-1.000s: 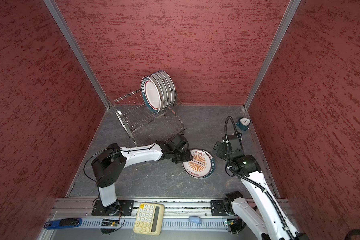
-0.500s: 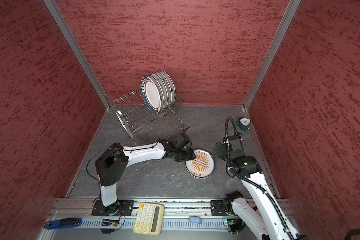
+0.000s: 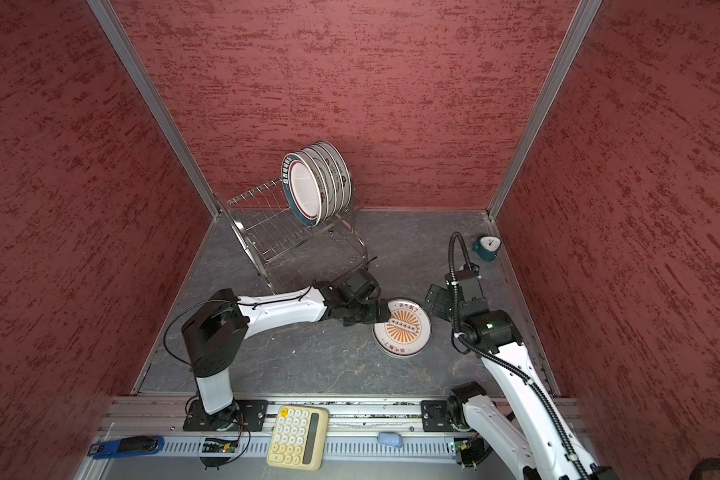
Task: Unload the plates from the dish rack
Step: 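Open the left gripper and draw back while the right gripper reaches toward the rack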
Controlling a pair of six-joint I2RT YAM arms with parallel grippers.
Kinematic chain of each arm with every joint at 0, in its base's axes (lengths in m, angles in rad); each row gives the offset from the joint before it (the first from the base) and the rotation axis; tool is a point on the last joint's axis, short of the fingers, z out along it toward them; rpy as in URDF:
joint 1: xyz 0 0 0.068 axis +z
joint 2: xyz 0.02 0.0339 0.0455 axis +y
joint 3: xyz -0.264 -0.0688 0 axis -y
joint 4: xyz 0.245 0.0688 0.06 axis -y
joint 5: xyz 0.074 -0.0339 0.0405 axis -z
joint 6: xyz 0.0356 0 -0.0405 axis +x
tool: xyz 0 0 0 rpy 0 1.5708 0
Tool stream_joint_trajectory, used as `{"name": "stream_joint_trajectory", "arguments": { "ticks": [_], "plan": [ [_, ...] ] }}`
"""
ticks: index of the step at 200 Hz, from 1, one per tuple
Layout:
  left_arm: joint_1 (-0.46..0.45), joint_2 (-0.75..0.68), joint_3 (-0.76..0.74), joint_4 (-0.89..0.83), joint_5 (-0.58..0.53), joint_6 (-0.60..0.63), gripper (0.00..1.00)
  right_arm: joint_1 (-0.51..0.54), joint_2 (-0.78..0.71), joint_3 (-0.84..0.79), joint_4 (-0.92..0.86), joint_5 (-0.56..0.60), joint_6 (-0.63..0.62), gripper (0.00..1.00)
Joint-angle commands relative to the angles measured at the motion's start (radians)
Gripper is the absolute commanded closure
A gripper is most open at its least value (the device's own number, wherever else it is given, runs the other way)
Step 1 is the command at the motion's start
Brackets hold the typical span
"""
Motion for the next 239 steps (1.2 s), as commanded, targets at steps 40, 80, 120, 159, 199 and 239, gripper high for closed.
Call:
{"name": "stream_joint_trajectory", "arguments": {
  "ticks": [40, 80, 120, 159, 199, 239],
  "plan": [
    [0.181, -0.185, -0.212, -0.025, -0.057, 0.017, 0.00, 0.000, 0.117, 0.167, 0.108, -0.240, -0.097, 0.01],
    [0.205, -0.241, -0.290, -0.015, -0.048, 0.051, 0.00, 0.013, 0.222, 0.337, 0.215, -0.314, -0.136, 0.01],
    [0.280, -0.295, -0.405, 0.027, -0.015, 0.051, 0.00, 0.118, 0.322, 0.520, 0.365, -0.262, -0.226, 0.01],
    [0.369, -0.355, -0.467, 0.028, 0.003, 0.085, 0.00, 0.329, 0.466, 0.758, 0.377, -0.120, -0.327, 0.01],
    [0.461, -0.386, -0.522, 0.050, 0.049, 0.128, 0.00, 0.494, 0.670, 1.030, 0.348, -0.033, -0.371, 0.01],
    [0.552, -0.408, -0.570, 0.080, 0.092, 0.167, 0.00, 0.616, 0.872, 1.311, 0.294, 0.034, -0.361, 0.01]
  ]
}}
